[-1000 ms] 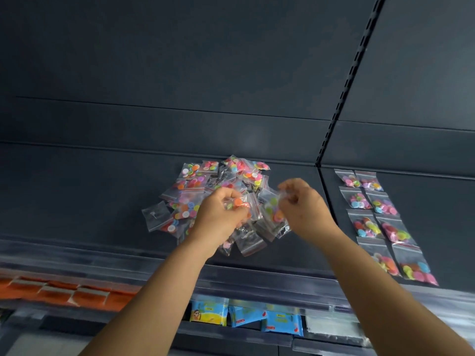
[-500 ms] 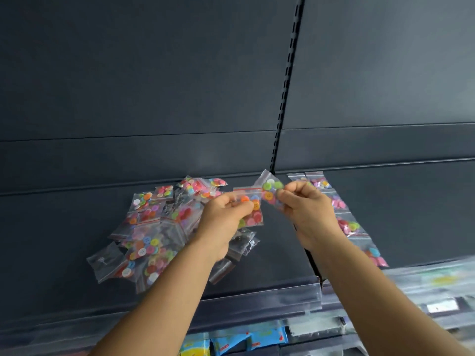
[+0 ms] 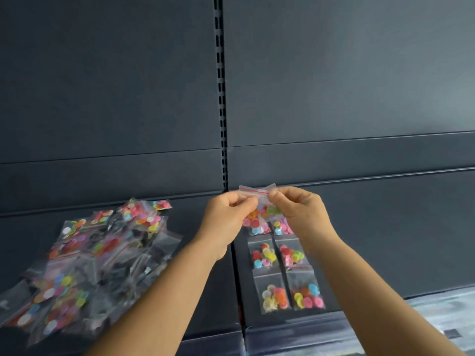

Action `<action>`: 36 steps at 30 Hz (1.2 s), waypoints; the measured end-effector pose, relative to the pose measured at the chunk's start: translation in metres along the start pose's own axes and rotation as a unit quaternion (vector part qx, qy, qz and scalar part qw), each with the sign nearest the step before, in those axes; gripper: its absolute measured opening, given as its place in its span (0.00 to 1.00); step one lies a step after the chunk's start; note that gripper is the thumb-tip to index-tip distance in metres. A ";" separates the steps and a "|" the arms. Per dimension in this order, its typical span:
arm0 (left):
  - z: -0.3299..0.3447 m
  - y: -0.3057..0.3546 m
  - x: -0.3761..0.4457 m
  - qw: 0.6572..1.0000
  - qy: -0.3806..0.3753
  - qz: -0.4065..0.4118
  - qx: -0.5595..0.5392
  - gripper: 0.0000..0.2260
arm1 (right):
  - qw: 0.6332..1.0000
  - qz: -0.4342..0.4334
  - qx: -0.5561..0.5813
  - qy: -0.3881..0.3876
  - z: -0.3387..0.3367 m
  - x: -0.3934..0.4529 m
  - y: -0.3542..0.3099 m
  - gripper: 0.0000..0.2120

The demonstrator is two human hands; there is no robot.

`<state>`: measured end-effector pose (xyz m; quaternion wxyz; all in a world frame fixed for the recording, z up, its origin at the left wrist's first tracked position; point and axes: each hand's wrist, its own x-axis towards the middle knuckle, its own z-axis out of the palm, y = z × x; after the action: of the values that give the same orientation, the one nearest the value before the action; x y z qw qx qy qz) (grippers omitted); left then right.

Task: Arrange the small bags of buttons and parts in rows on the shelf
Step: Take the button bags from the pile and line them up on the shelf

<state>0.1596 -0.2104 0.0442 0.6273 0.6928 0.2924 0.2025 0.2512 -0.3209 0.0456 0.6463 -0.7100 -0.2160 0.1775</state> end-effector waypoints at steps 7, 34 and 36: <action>0.078 0.011 0.029 0.996 0.076 0.015 0.053 0.05 | 0.999 -0.005 -0.048 0.021 -0.081 0.050 0.013 0.09; 0.149 -0.032 0.100 0.847 0.059 0.156 0.505 0.17 | 0.913 -0.086 -0.398 -0.030 -0.126 0.125 0.075 0.17; 0.151 -0.039 0.095 0.818 0.011 0.177 0.547 0.16 | 0.899 -0.097 -0.423 -0.055 -0.125 0.122 0.076 0.12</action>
<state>0.3219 -0.2594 -0.0223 0.0950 0.9594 0.2347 0.1241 0.4262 -0.3659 -0.0139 0.2863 -0.8810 -0.3740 0.0447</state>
